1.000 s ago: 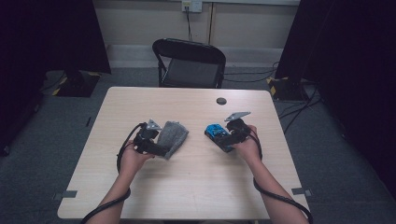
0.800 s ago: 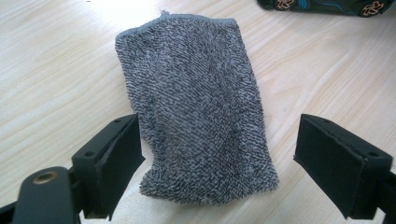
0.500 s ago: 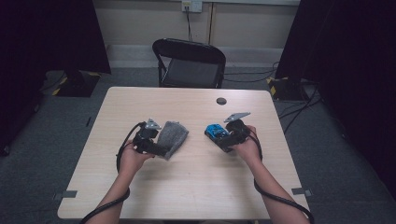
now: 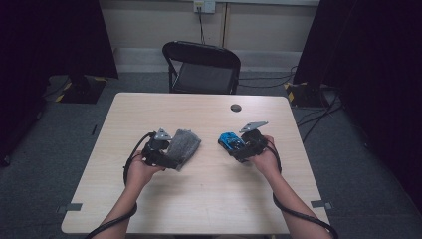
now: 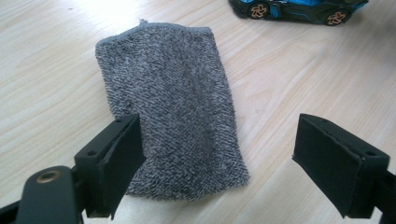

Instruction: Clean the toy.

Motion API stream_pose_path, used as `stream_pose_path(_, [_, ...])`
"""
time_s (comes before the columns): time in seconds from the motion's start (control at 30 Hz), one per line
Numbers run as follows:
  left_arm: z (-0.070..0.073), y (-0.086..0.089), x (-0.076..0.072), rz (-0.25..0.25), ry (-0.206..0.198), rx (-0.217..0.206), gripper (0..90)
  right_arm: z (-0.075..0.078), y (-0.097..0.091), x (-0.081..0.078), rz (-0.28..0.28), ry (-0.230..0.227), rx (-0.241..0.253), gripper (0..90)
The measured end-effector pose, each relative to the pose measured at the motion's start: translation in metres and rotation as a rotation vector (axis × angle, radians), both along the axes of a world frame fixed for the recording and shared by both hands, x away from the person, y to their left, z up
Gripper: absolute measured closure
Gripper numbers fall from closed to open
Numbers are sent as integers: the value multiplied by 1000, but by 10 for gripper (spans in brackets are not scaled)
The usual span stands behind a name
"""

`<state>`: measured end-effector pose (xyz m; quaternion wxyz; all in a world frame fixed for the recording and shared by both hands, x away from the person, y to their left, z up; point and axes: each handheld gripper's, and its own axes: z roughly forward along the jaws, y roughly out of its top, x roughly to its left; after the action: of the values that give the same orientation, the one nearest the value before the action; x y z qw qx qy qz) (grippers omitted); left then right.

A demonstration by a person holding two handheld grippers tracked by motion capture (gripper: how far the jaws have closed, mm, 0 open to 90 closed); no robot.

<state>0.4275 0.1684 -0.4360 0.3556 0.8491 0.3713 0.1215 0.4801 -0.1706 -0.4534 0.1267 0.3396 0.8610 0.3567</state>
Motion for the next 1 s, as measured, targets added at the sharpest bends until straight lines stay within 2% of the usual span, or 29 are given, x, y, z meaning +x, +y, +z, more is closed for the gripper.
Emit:
stream_pose_path(0.3, [2, -4, -8, -30, -13, -7, 153, 1, -1, -9, 25, -5, 4, 143])
stream_pose_path(0.43, [2, -5, -12, -39, -14, -19, 151, 1, -3, -12, 30, -1, 29, 144])
stream_pose_path(0.73, [2, -9, -18, -58, -11, -36, 152, 0, -2, -22, 59, -6, 19, 144])
stream_pose_path(1.0, [0, -15, -27, -92, -23, -9, 153, 3, 3, -32, 104, -17, 24, 144])
